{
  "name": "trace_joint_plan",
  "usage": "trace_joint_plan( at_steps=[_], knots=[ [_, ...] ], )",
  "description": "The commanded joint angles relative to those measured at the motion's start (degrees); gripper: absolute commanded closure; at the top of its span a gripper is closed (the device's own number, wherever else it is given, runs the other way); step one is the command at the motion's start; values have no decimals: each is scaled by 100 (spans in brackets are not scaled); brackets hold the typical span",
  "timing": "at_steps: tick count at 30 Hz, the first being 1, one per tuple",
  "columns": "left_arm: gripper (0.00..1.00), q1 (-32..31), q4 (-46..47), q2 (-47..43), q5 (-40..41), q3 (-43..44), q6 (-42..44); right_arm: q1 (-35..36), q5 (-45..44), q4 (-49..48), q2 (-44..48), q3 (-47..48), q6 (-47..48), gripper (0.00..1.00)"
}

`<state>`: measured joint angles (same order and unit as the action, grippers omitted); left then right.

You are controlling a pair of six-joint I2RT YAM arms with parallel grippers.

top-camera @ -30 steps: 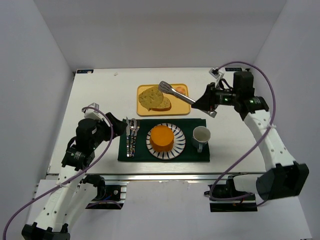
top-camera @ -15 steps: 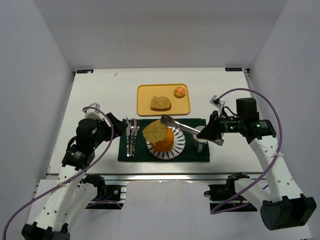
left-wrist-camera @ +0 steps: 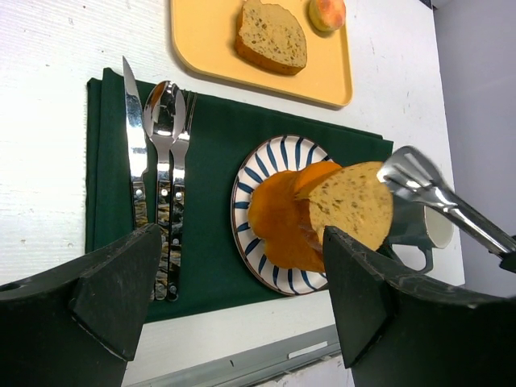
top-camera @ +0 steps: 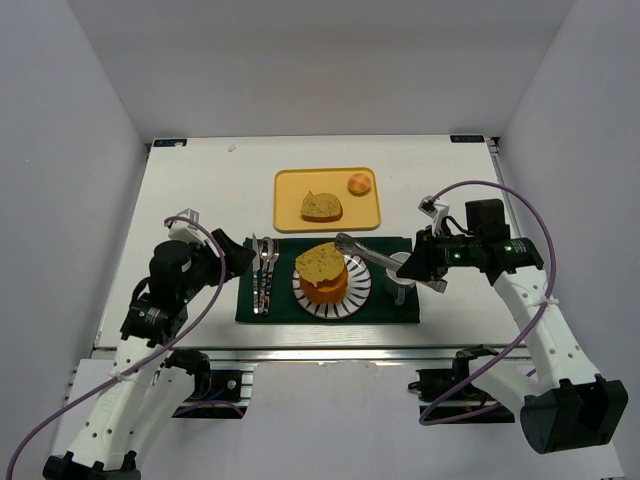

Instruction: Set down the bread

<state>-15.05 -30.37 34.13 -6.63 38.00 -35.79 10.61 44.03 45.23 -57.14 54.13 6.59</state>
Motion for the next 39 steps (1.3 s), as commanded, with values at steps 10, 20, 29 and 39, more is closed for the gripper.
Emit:
trace_joint_plan(
  at_steps=[10, 20, 29, 39],
  knots=[
    [10, 19, -180, -266, -22, 146, -42, -15, -193, -269, 239, -34, -149, 56],
    [10, 19, -92, -196, -66, 208, -42, -418, -805, -980, 178, 624, -614, 73],
    [10, 19, 154, -56, -215, 147, -24, -2361, -2555, -2218, -1331, 415, -133, 91],
    [10, 19, 260, 138, -277, 59, 28, -2459, -3805, -4146, -2643, -596, 993, 70]
  ],
)
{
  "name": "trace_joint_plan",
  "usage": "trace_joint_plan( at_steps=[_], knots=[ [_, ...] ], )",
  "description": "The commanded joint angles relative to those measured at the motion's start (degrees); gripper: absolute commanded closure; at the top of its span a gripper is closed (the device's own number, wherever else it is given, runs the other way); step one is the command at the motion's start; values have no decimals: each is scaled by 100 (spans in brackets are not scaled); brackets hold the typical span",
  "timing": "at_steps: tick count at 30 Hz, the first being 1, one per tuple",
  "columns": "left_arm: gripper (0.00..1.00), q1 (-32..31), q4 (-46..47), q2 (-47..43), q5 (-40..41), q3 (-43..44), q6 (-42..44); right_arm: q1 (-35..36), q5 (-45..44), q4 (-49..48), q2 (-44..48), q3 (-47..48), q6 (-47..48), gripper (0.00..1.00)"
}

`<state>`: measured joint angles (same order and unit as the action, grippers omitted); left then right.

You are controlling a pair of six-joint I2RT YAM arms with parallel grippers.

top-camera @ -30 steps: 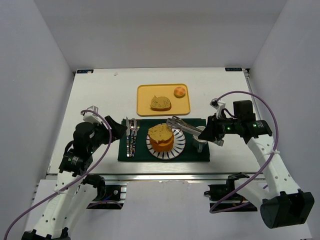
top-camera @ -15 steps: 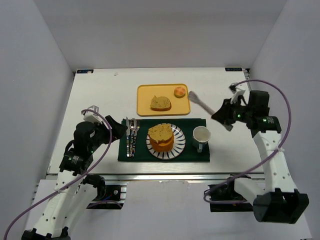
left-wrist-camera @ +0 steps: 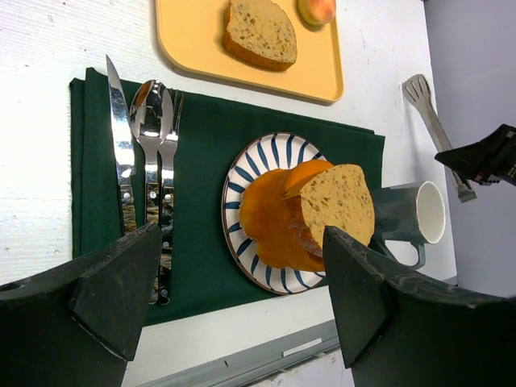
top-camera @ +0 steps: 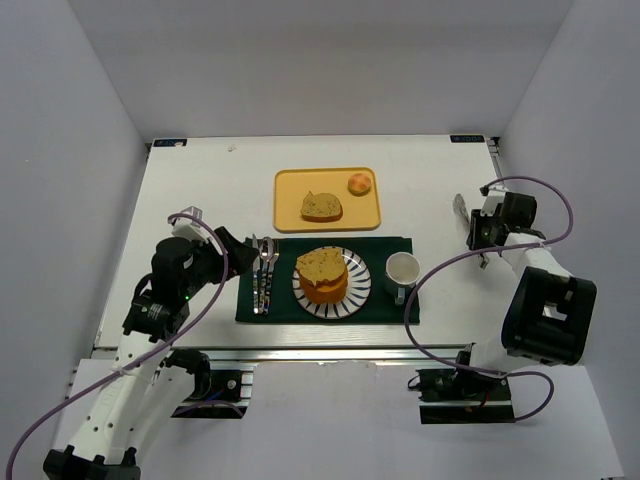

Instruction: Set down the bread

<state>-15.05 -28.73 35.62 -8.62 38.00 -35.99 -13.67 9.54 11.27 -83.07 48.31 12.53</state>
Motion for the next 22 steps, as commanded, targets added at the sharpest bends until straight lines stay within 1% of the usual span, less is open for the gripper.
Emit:
trace_joint_plan(
  at_steps=[1, 4, 5, 6, 7, 8, 9, 13, 16, 18, 21, 22],
  knots=[
    [10, 19, 96, -11, -61, 50, 48, -30, -365, -670, -173, -24, 434, 62],
    [10, 19, 87, -11, -43, 50, 30, -74, -330, -565, -236, -111, 495, 50],
    [9, 19, 78, -2, -43, 41, 30, -135, -295, -512, -193, -112, 556, 41],
    [9, 19, 78, 7, -34, 41, 30, -171, -243, -390, -140, -112, 592, 36],
    [8, 19, 87, 15, -26, 50, 30, -188, -233, -310, -9, -77, 618, 21],
    [7, 19, 87, 33, -17, 50, 22, -215, -199, -214, 79, -50, 801, 13],
    [7, 19, 104, 51, -17, 58, 30, -241, -85, -56, 185, -42, 890, 11],
    [7, 19, 175, 121, -25, 85, 22, -294, 170, 147, 965, 142, 1049, 11],
    [7, 19, 263, 209, -60, 102, 30, -294, 425, 313, 1309, 388, 883, 11],
    [7, 19, 324, 322, -96, 146, 30, -277, 846, 568, 1372, 810, 734, 10],
    [8, 11, 421, 446, -210, 199, 48, -5, 1215, 1025, 1364, 1371, 540, 11],
    [9, 11, 456, 498, -271, 217, 48, 127, 1426, 1314, 1320, 1495, 539, 11]
  ],
)
